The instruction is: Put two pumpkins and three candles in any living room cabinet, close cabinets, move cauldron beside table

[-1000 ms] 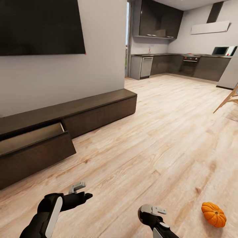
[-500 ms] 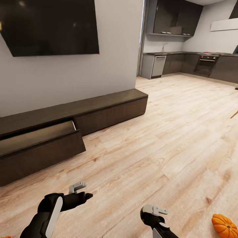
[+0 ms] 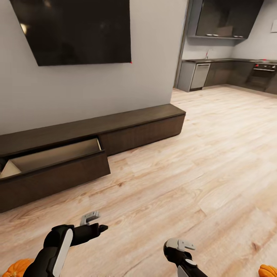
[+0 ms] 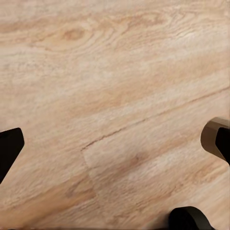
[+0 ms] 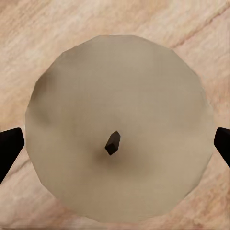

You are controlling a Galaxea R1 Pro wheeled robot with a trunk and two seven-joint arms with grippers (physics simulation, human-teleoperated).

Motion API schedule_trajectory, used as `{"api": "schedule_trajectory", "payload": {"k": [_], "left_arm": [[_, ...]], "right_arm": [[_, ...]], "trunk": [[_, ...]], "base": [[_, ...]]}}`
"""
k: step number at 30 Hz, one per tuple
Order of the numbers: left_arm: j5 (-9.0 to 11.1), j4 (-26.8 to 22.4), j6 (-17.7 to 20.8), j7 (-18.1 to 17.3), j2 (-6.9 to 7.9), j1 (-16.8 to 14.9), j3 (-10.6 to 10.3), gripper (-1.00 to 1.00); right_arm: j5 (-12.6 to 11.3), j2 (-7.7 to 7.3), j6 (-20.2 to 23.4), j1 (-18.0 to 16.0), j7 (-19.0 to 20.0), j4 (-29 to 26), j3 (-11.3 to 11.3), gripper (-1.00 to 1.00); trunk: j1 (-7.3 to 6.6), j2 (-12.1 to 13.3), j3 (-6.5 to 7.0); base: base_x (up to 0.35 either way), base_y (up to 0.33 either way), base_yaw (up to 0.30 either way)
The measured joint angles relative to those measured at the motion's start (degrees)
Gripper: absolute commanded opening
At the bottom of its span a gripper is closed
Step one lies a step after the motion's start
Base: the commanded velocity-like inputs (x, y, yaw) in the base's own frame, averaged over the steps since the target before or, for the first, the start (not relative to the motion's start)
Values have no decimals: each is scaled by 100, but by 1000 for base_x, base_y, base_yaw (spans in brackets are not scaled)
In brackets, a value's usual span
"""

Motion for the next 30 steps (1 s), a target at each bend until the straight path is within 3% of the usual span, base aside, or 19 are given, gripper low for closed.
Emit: {"api": "schedule_trajectory", "payload": {"k": [6,30], "left_arm": [[0,22,0,0,0,0,4,100],[14,24,12,-26,27,0,35,100]], "right_arm": [[-1,0,0,4,0,0,0,-100],[1,31,-17,7,-6,1,13,-100]], "trunk": [[-132,241,67],[-132,242,-36]], "base": [[0,0,212],[-19,0,253]]}}
